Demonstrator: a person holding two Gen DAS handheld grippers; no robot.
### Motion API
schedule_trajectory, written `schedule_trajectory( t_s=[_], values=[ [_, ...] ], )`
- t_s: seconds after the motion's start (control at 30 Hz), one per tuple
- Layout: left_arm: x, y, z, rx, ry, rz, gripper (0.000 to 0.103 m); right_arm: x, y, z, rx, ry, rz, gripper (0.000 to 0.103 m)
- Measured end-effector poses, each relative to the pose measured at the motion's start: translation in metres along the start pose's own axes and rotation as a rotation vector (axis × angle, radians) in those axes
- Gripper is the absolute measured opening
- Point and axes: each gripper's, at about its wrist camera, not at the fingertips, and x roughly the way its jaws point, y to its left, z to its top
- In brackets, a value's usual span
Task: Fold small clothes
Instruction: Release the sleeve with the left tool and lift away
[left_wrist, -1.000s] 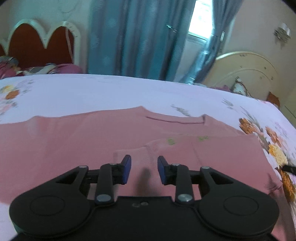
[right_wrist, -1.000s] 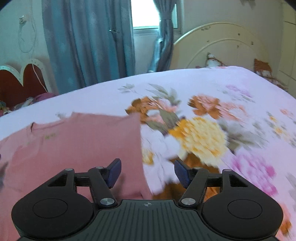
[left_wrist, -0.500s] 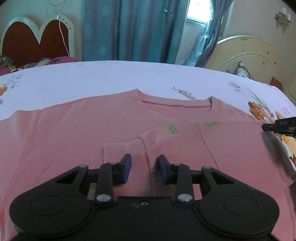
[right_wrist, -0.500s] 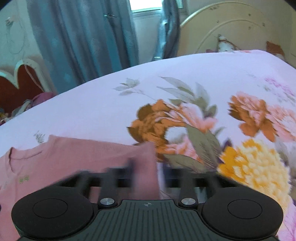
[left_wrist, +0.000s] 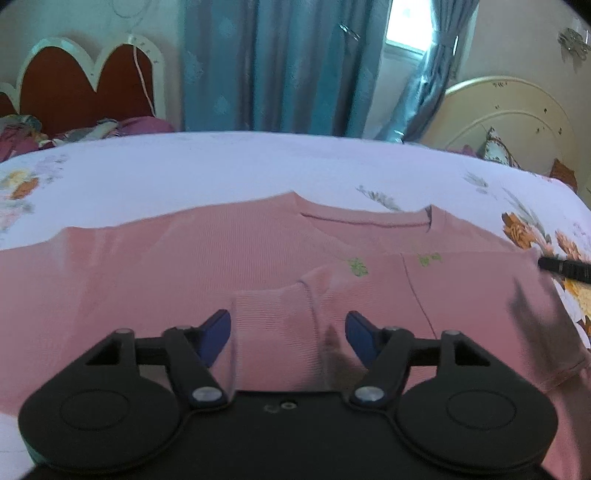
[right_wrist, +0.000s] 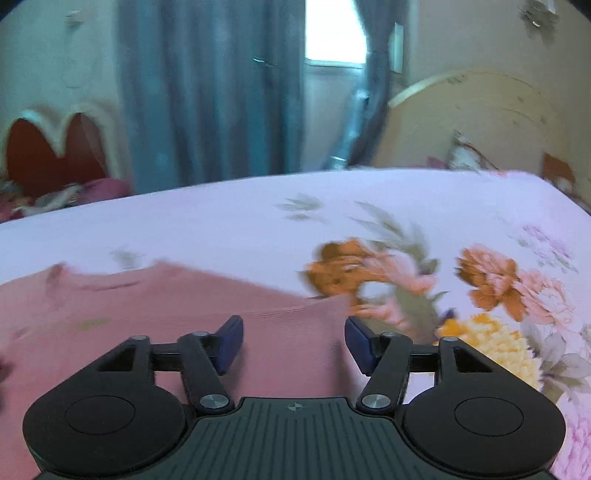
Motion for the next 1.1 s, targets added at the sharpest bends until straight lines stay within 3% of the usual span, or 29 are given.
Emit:
schedule_trajectory(
  t_s=[0.27,0.53,0.8,1.1],
  values=[
    [-0.040,0.050,-0.011,-0.077,0.006,0.072,0.070,-0.017,0.096,-0.032,-0.087,0.073,0.182,0.060],
    [-0.087,0.150,-0.024,-0.237,-0.005,0.227,0.070,-0.028,0.183,-0.032,-0.130,0.068,0.312,0.060],
    [-0.117,0.253,-0.039,-0.423,-0.014,0.382,0.070,-0.028,0.245,-0.029,-0.156,0.070,0.359,0.060],
    [-0.114,0.355,-0.044,-0.633,-0.035,0.488,0.069,-0.017,0.260,-0.030,-0.157,0.080,0.298,0.060]
  ],
)
